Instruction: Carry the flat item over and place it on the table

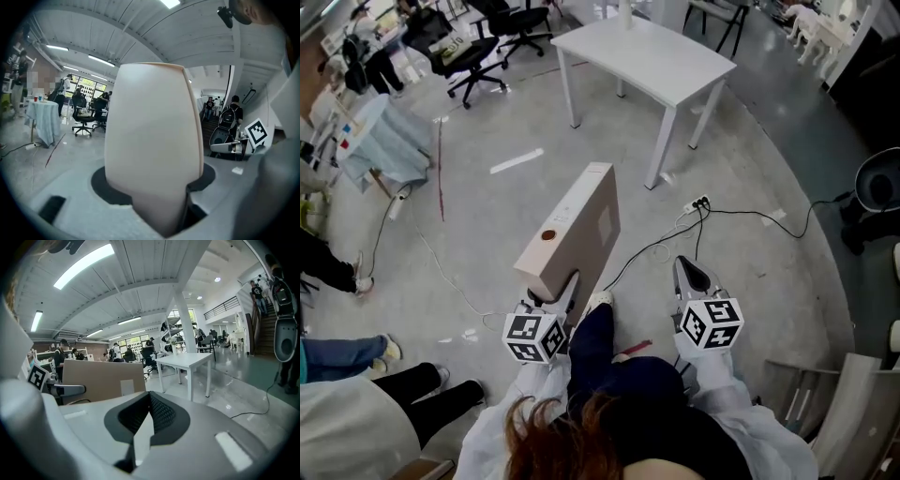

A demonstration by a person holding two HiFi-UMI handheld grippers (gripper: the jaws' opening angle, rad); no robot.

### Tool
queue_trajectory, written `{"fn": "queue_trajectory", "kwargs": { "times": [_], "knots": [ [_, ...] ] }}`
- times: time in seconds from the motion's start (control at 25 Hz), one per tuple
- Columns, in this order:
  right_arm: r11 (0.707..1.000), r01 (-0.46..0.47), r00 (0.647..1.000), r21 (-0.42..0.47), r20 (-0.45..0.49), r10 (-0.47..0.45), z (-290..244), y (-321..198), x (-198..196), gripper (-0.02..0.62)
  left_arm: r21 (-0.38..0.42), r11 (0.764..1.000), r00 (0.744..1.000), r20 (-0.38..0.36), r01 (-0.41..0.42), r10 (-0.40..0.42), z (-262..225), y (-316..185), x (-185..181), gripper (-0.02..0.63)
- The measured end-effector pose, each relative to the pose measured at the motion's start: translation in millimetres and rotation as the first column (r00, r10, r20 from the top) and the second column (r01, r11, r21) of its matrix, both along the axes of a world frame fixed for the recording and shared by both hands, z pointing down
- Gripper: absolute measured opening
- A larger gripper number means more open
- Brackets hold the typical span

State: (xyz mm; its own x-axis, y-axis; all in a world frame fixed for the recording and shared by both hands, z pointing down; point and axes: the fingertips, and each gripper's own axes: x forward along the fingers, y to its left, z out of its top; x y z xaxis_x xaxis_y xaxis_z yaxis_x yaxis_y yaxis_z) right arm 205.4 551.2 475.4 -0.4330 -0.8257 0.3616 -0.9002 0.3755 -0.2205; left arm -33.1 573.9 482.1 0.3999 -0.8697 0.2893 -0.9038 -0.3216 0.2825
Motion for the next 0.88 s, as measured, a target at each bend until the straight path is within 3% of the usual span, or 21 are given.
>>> {"fn": "queue_trajectory", "kwargs": {
  "times": [0.44, 0.88],
  "knots": [
    [0.999, 0.001, 1.0, 0.044, 0.015, -0.002, -21, -134, -35, 0.009, 0.068, 0.997, 1.0, 0.023, -0.023, 0.021, -25, -136, -33, 0.288],
    [1.0, -0.027, 0.999, -0.01, 0.026, 0.027, -1, -178, -50, 0.009, 0.012, 1.0, 1.0, 0.006, -0.017, 0.017, -6, -183, -58, 0.288]
  ]
}}
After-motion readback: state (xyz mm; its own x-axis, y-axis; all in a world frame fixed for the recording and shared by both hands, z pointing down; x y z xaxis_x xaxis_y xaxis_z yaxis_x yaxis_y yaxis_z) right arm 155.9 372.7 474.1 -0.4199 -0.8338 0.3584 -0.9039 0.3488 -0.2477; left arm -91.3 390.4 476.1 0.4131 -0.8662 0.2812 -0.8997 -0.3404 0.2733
